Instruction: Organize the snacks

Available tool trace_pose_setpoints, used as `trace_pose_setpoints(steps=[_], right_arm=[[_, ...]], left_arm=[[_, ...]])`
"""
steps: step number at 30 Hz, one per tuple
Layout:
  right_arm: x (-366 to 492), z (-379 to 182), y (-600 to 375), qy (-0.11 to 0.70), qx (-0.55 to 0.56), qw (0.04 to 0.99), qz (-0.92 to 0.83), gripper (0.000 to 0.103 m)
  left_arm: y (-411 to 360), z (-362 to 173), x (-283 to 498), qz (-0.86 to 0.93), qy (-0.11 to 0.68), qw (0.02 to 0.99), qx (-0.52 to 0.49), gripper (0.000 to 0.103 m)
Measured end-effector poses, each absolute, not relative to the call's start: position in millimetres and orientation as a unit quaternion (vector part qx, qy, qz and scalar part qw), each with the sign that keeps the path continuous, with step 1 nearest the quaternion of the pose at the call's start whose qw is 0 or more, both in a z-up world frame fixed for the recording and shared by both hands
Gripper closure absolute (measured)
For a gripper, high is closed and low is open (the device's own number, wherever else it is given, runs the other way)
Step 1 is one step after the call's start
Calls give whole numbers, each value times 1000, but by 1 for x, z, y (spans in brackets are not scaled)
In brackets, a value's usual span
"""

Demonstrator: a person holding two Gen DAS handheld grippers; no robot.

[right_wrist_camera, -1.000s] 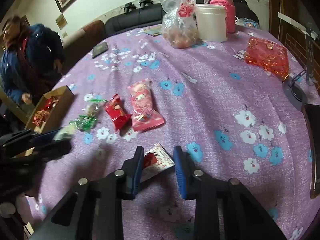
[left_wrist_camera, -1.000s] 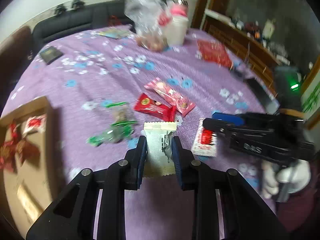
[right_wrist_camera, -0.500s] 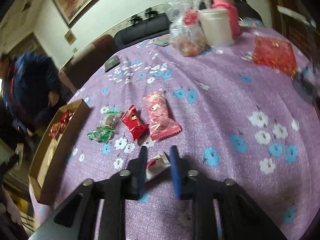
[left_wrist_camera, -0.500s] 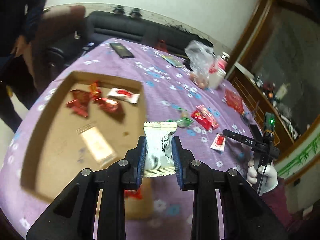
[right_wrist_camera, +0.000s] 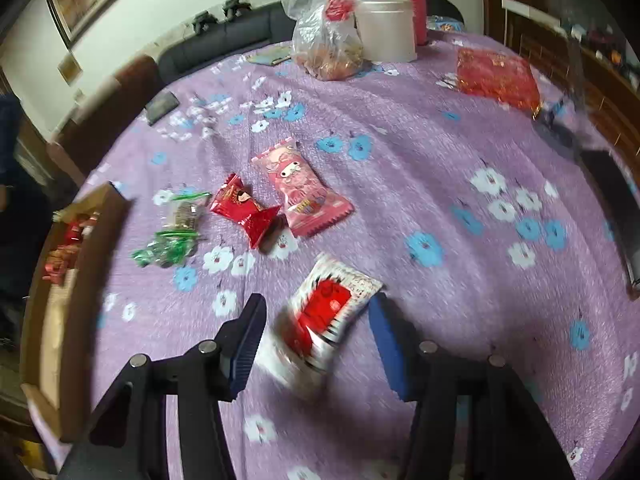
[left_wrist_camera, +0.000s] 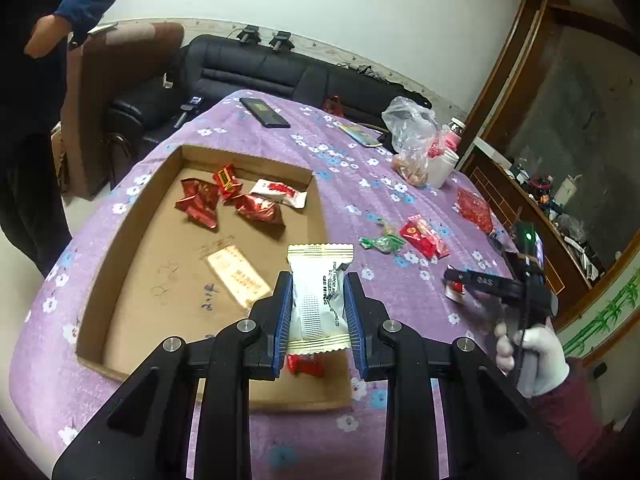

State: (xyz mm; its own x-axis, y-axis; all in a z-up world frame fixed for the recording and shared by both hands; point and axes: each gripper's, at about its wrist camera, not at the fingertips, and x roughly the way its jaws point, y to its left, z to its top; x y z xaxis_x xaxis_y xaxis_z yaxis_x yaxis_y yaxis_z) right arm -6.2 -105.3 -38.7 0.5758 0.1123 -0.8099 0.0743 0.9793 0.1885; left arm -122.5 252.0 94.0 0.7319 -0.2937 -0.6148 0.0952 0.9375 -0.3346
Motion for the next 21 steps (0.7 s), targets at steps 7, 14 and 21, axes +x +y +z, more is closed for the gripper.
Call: trace_pose_setpoints(steps=[7,14,21], right_arm=[[-9,-42,-89,456,52,888,-6,70],[-33,-6,-72,421,79,901,69,70],[-36,28,25,401,32,893,200,70]], left_arm=[[279,79,-123,-65,362,918,-150,78],[304,56,-105,-41,387,906,-165,78],[323,40,-75,-13,412,897,-160,78]])
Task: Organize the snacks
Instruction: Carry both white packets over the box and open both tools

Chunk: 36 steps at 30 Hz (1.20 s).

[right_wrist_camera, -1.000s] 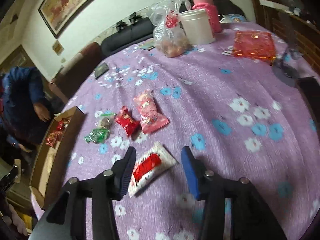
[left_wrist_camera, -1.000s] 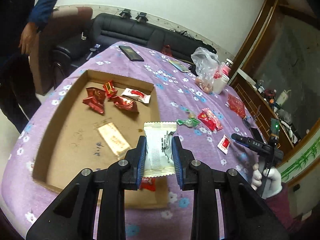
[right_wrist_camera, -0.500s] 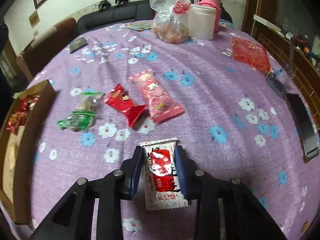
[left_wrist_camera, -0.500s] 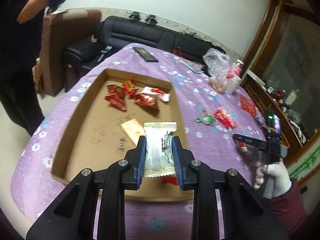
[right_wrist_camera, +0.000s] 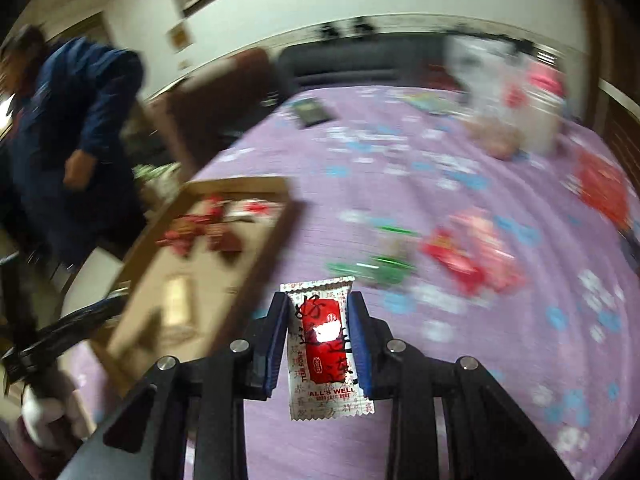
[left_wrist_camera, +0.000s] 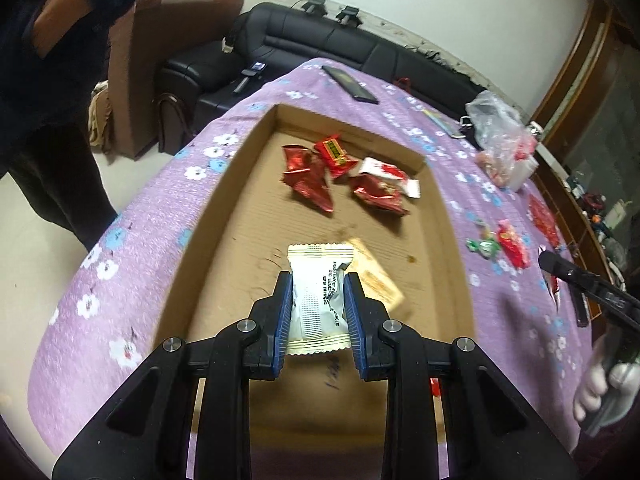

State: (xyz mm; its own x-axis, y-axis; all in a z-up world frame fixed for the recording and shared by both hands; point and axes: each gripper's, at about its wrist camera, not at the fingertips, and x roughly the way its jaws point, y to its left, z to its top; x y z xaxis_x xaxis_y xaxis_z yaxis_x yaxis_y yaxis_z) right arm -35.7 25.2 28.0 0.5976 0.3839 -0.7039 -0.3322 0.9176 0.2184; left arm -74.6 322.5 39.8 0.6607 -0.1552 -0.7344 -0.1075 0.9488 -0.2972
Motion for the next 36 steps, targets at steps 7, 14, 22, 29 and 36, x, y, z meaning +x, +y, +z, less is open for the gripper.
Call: trace_pose_setpoints(steps=[7,14,22,29,36], right_arm=[[-18,23,125,418,-15,865,278,70],[5,-10,178,444,-54,850,278,67],[-1,-3,171,422,-39,858,289,64],[-25,21,121,394,3,878,272,62],[-48,30,52,372,27,898,232,55]], left_arm=[[335,32,-61,-8,423,892,-161,78],[342,41,-71,-14,414,894,-172,78],[340,51,-88,-17,407,893,-193,78],[318,67,-107,-31,404,893,-195,78],[274,75,-115,-62,412,891,-183,78]])
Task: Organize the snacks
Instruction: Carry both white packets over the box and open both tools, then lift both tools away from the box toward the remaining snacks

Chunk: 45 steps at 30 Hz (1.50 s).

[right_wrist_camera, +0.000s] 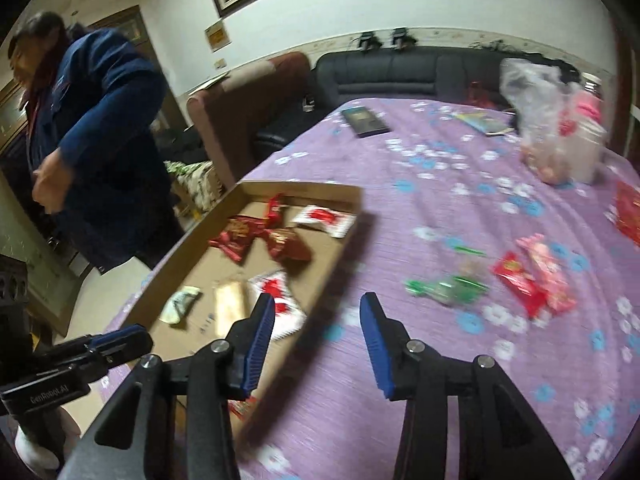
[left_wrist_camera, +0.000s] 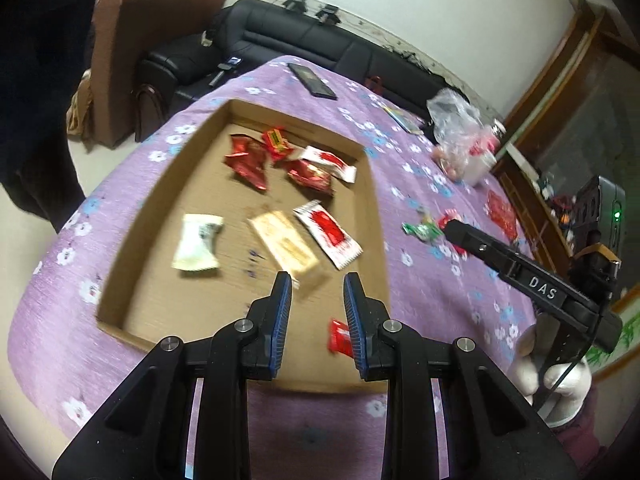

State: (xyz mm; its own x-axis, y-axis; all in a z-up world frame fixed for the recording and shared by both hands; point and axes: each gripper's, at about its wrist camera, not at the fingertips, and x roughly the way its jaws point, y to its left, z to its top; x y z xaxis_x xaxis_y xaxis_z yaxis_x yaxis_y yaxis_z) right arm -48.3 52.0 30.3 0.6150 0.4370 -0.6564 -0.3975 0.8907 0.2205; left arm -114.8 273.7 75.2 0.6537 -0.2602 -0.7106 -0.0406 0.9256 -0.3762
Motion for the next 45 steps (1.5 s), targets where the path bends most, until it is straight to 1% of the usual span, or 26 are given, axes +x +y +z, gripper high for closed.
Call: trace_pose_setpoints(steps=[7,12,16,17,19,24,27,30,33,39,45], right_arm=[[-63,22,-14,373,58,905,196,54],[-71,17,-47,375,74,907,176,54],[-66,24,-57,353,68,915,181,53],[-64,26,-58,341,61,921,179,48],[-59,27,-61,315,46,934,165,45],[-44,17,-76,276,44,951,135,44],[-48,3,-93,249,53,962,95,44],[-48,-3,-110,245,50,966,61,44],[-47,-2,-129,236,74,969,30,44],[-46,-5,-129,247,68,966,29,44],[-50,-2,-127,240,63,968,36,44]], left_arm=[[231,79,-116,-75,423,888,-163,78],[216,89,-124,-79,419,892,-150,78],[220,109,-147,-58,403,901,-148,78],[223,114,-155,-50,397,904,-147,78],[230,127,-174,-27,382,913,-139,78],[249,145,-213,43,350,927,-128,78],[260,153,-231,87,339,926,-141,78],[268,167,-252,127,320,926,-157,78],[272,181,-274,152,302,926,-166,78],[270,203,-307,182,270,933,-151,78],[255,203,-305,161,257,944,-129,78]])
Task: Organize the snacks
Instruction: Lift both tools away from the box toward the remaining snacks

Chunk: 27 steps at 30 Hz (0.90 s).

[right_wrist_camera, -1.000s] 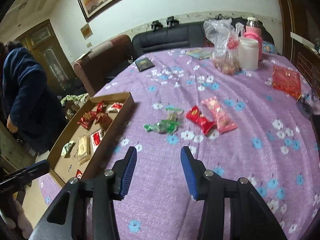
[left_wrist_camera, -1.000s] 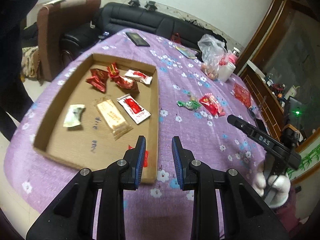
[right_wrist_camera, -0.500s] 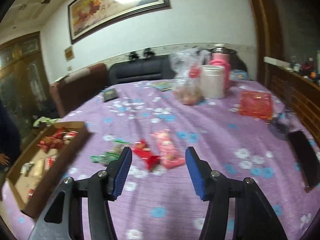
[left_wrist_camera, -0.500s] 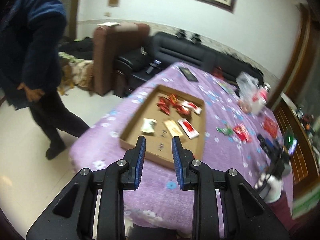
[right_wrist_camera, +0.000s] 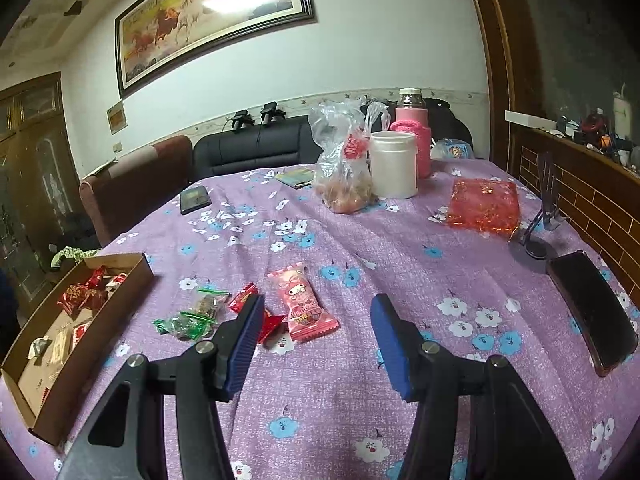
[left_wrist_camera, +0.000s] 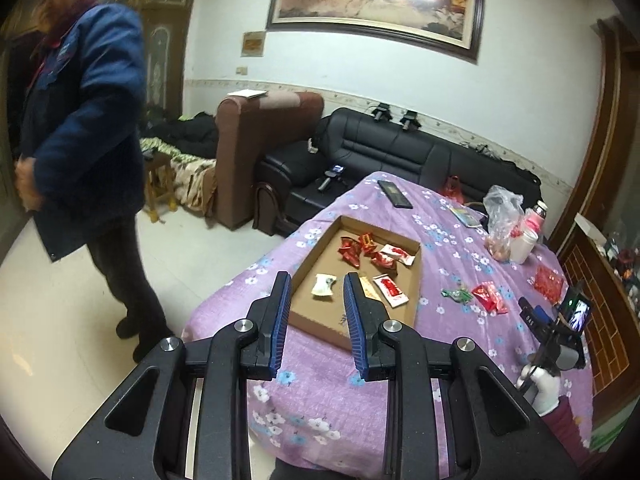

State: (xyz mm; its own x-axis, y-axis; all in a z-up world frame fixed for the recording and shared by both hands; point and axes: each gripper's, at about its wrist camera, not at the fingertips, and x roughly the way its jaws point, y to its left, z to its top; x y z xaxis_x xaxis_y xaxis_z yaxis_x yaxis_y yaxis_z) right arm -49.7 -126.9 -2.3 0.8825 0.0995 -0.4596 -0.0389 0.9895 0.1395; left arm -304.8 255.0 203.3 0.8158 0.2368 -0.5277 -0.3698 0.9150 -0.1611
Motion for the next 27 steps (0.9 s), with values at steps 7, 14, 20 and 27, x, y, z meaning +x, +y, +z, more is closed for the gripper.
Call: trace_pose_setpoints(steps=[7,14,20,27], right_arm=[[-59,0,-128,229,50,972,27,44],[-58,2,-129,232,55,971,33,42],[-65,14,-140,216,82,972,49,40],[-79,16,-195,242,131,961,15,40]], left_arm=[[228,194,-279,101,297,940,-131,78],[203,189,-247,52,317,939,-120,78],[169,147,-172,-51,375,917,-130,78],[113,111,-127,-146,423,892,-64,78]])
